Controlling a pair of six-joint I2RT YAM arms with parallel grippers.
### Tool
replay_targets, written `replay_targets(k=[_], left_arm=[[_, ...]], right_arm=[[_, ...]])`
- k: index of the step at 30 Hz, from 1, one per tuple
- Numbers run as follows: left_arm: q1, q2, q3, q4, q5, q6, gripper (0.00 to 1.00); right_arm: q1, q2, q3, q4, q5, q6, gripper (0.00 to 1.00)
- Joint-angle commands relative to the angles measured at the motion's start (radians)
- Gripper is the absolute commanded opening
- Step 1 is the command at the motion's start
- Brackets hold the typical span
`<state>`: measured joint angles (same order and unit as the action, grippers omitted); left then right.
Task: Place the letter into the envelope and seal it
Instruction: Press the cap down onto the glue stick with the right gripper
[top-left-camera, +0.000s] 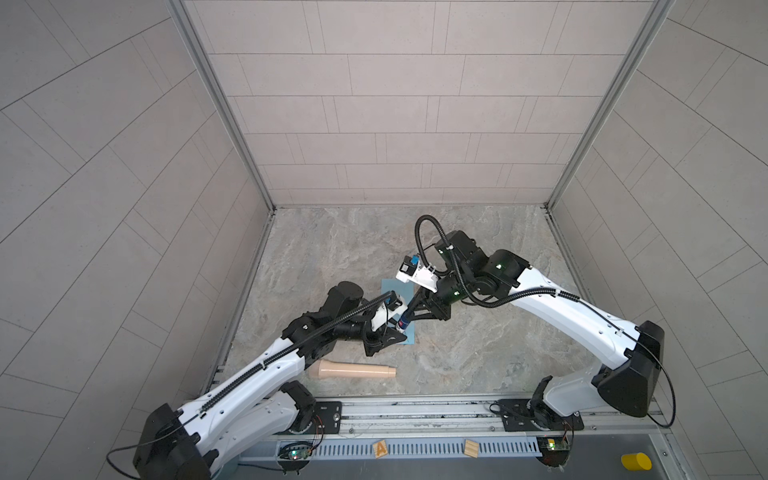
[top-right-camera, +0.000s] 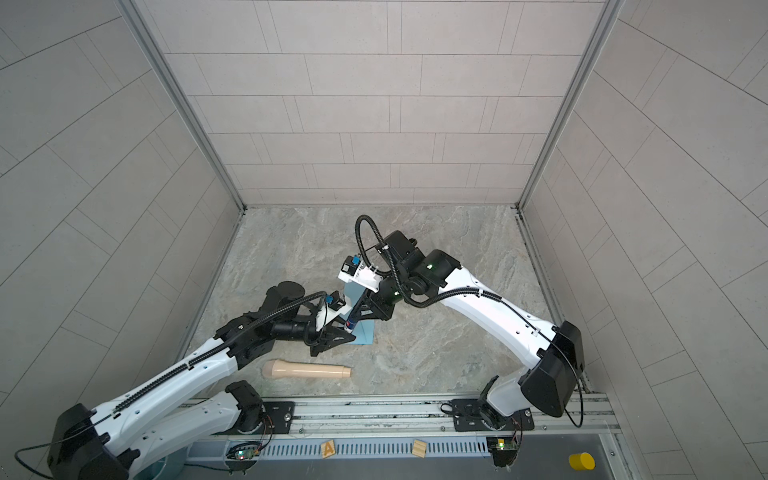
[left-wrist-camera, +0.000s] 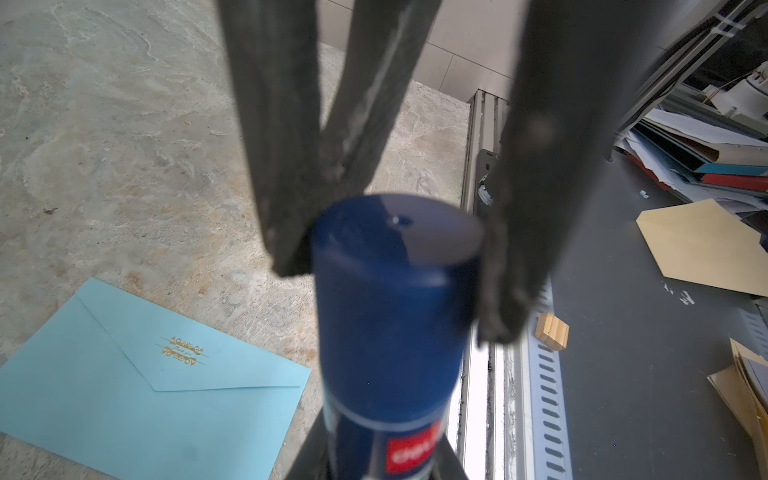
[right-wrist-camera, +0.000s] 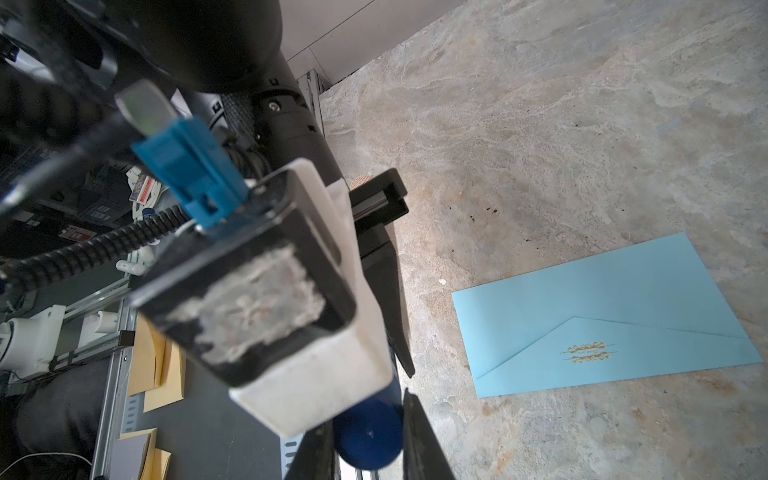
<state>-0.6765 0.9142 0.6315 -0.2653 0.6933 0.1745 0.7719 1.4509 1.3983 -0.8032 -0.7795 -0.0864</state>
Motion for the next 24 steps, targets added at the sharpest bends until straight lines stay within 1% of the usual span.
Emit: replay_targets(k=[1,7,12,16,21,24], left_arm=[[0.014,-0.041,0.068,0.358,-0.035,-0.051,0.00],[0.013,-0.041,0.068,0.358,-0.036,-0.053,0.00],[0.013,-0.047,0.061,0.347,-0.041,-0.052,0.00],[0.014,-0.055,0.059,0.322,-0.050,-0.049,0.00],[0.013,-0.068,0.049,0.309,-0.056,-0.050,0.00],[0.014,-0.066,0.048,0.306,-0.054,-0.053,0.00]], right_arm=[[0.078,0.043,-0.075,-0.133,-0.072,0.024,0.02],[0.096,0.055,-0.098,-0.103,-0.062,0.043,0.02],[0.108,0.050,-0.087,-0.090,0.005,0.058,0.00],[0.107,0.016,-0.102,-0.042,0.053,0.073,0.00],[0.107,-0.048,-0.136,0.055,0.111,0.126,0.00],[0.107,-0.071,-0.142,0.063,0.128,0.134,0.00]])
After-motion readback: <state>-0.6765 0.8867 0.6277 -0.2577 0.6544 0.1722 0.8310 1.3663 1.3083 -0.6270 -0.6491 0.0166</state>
